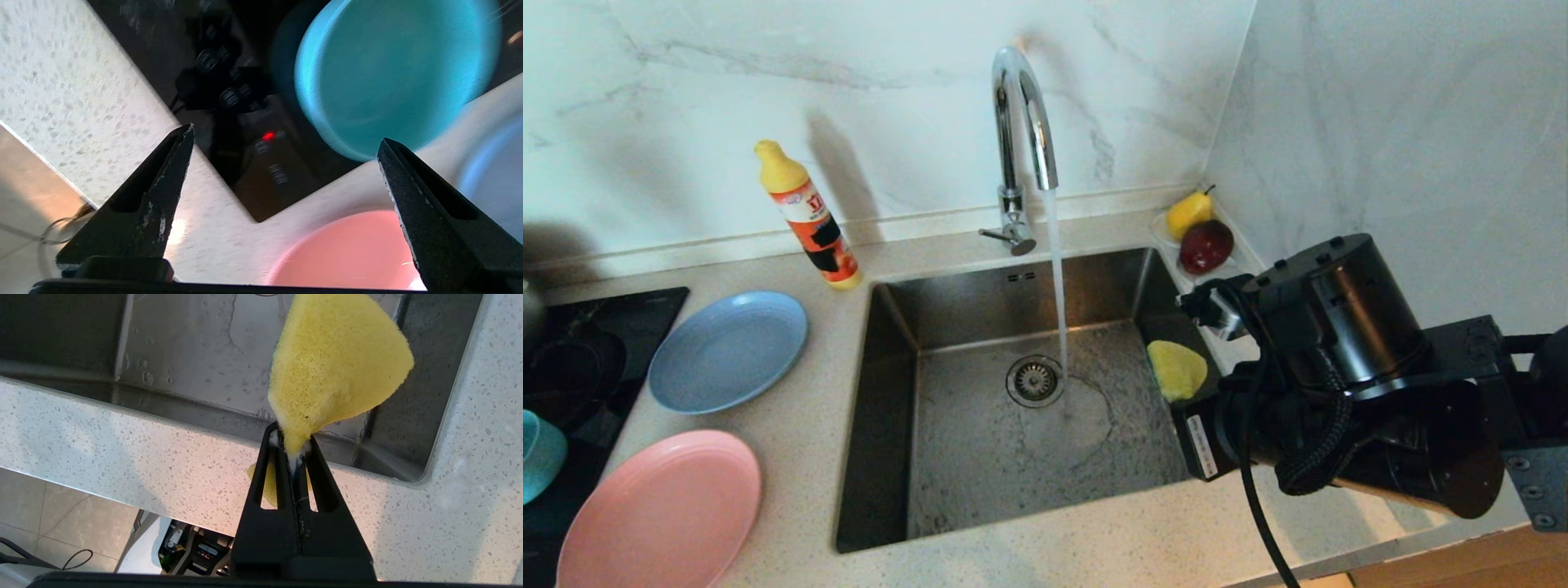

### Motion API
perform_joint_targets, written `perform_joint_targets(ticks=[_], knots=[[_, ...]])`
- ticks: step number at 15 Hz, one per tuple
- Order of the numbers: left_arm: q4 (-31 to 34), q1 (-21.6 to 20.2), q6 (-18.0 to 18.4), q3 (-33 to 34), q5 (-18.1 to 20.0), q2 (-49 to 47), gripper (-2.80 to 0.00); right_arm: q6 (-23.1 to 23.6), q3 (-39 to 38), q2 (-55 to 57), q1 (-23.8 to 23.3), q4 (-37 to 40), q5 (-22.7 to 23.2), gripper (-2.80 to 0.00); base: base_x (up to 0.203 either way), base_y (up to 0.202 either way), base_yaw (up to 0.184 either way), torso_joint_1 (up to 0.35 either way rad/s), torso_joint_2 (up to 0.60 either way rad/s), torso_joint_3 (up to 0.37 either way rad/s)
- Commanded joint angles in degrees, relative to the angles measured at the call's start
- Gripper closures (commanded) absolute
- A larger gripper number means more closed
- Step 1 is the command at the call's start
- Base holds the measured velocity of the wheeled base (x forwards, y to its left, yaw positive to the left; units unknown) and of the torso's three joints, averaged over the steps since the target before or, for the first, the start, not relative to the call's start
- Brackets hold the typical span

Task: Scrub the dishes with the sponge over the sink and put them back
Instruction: Pick up a bowl and the sponge

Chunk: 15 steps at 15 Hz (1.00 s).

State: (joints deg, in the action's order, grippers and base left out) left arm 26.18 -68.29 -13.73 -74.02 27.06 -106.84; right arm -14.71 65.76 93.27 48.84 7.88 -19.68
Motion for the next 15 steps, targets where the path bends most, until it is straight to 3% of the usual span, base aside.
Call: perform_joint_targets(ticks=[1, 5, 8, 15], knots=[[0.3, 0.0, -2.0, -2.6, 0.2, -1.1, -2.80, -0.1, 0.2, 0.3, 0.0, 0.0, -0.1, 0.00, 0.000, 0.000, 0.000, 0.000, 0.00, 0.000], [-0.5, 0.0, -2.3, -3.1, -0.3, -7.4, -2.80, -0.1, 0.3, 0.4, 0.0, 0.0, -0.1, 0.00, 0.000, 0.000, 0.000, 0.000, 0.00, 0.000], [-2.7, 0.0, -2.3, -2.7, -3.0, -9.3, -2.80, -0.1, 0.3, 0.5, 0.0, 0.0, -0.1, 0.00, 0.000, 0.000, 0.000, 0.000, 0.00, 0.000], [-3.4, 0.0, -2.4, -2.7, -4.4, -12.0, -2.80, 0.0, 0.5, 0.2, 0.1, 0.1, -0.1, 0.00, 0.000, 0.000, 0.000, 0.000, 0.00, 0.000]])
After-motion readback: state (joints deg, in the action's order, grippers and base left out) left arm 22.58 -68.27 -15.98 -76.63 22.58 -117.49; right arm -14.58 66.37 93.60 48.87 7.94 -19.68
